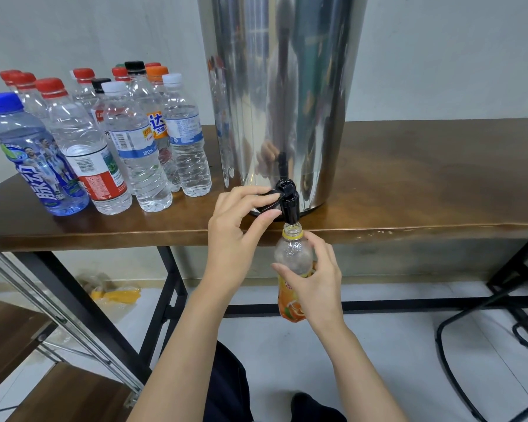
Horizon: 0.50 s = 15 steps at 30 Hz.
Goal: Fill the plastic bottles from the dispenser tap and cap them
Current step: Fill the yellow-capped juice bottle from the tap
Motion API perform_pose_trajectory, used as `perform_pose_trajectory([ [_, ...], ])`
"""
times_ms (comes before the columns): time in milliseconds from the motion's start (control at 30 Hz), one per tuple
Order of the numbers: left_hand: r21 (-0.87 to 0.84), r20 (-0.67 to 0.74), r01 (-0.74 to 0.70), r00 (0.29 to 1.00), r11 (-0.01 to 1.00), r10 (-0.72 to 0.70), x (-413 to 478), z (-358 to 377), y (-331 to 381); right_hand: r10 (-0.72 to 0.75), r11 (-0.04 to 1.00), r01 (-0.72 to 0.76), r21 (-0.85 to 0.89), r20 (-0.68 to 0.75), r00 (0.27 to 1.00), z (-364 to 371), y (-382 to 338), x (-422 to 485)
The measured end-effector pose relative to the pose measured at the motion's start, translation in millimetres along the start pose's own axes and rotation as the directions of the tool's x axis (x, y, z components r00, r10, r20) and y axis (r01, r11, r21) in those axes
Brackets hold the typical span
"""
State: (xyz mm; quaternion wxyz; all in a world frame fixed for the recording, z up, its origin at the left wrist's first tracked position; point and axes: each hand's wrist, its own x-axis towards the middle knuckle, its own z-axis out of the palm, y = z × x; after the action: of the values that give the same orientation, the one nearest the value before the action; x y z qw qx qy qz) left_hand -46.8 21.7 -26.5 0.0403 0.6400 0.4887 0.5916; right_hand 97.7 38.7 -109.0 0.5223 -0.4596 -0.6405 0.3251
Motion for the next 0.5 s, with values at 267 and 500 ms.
perform_pose_trajectory([
  [267, -0.009, -0.003, -0.009, 1.0, 1.0, 0.009, 0.0, 0.0, 0.6, -0.007, 1.0, 0.007, 0.007, 0.002, 1.0, -0.4, -0.8, 0.8],
  [500, 0.003, 0.011, -0.021, 1.0, 1.0, 0.021, 1.1, -1.9, -2.2, -0.014, 1.0, 0.014, 0.001, -0.012, 1.0, 0.8, -0.7, 1.3],
])
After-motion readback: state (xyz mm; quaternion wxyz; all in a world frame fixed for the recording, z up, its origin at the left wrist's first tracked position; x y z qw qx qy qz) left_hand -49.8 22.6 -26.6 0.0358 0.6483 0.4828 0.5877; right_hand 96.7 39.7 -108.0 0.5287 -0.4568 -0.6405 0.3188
